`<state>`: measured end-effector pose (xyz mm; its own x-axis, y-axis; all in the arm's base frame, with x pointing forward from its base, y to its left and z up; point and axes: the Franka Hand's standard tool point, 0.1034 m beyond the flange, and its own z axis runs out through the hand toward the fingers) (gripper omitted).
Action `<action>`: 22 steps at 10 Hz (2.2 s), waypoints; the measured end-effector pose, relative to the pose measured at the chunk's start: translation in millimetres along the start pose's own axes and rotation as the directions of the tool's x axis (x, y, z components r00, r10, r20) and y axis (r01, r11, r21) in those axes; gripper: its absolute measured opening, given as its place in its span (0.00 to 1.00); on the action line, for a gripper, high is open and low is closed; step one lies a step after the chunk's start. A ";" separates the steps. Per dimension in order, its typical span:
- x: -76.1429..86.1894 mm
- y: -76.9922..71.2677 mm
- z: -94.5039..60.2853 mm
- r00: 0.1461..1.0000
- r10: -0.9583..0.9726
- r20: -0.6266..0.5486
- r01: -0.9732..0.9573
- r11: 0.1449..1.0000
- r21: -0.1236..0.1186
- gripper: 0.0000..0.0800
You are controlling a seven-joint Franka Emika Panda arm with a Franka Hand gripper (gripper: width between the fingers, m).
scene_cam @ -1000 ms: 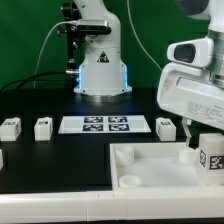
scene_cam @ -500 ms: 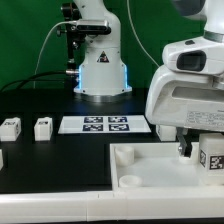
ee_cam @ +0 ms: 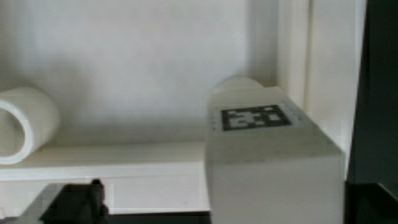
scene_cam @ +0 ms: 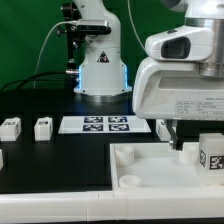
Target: Assemble one leg
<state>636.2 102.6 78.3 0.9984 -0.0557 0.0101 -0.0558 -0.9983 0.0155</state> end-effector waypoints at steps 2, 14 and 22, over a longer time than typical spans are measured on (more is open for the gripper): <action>3.9 -1.9 -1.4 1.000 -0.006 -0.023 0.007 1.000 0.005 0.81; -0.7 -16.1 2.9 1.000 -0.008 -0.023 0.008 1.000 0.010 0.36; -2.6 -6.6 2.6 0.900 0.436 -0.007 -0.436 0.900 -0.002 0.38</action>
Offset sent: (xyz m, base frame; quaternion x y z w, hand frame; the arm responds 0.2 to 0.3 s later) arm -0.0091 0.0227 -0.0029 0.0325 0.0226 -0.0071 0.9992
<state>634.0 109.3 75.6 0.8741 -0.4852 0.0233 -0.4855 -0.8741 0.0120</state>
